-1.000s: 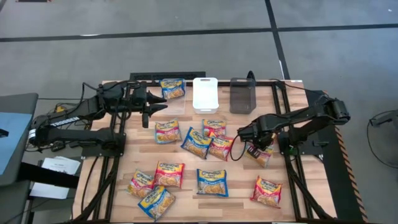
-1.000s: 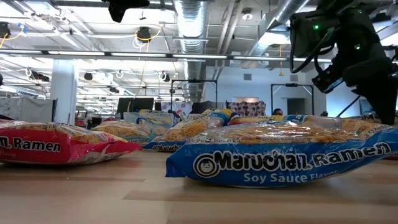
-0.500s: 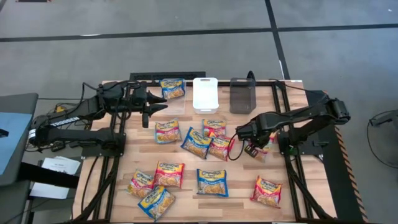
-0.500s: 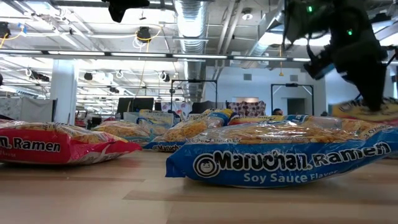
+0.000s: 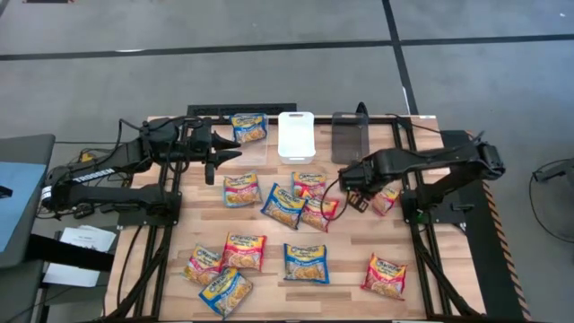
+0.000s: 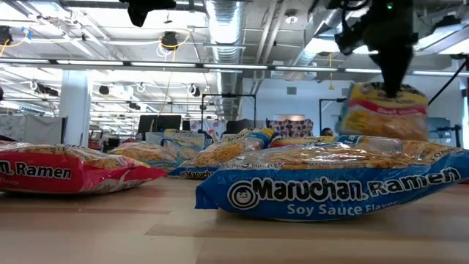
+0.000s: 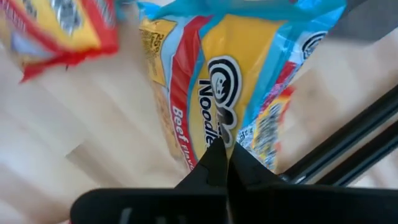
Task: Sort Maruchan noodles
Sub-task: Put the light blue noodle pack into the black bin
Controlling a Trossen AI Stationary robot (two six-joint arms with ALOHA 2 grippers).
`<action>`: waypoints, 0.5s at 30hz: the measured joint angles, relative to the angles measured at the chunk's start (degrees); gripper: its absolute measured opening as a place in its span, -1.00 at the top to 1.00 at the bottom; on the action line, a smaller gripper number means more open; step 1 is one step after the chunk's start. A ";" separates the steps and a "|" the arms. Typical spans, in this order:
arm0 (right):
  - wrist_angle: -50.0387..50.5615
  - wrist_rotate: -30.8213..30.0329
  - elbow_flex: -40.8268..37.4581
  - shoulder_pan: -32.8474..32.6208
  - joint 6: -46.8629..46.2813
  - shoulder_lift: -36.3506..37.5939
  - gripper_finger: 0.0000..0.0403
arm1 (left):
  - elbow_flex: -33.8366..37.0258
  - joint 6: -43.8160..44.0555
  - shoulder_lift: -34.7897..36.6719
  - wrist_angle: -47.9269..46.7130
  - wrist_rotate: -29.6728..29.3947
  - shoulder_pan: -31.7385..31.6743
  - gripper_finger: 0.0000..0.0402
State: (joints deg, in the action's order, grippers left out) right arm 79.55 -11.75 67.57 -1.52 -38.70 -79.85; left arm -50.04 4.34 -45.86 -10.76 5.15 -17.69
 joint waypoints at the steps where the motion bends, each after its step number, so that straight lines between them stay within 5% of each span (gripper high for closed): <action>1: 0.12 -1.07 0.76 0.86 1.38 0.00 0.98 | 0.00 0.00 0.02 0.00 0.00 0.00 0.44; 15: -6.95 -18.61 6.84 17.75 26.68 0.00 0.98 | 0.00 2.10 0.00 -0.59 0.02 -0.02 0.44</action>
State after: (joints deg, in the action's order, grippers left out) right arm 72.60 -30.36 74.41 16.23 -12.02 -79.85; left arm -50.04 6.44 -45.86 -11.35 5.17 -17.72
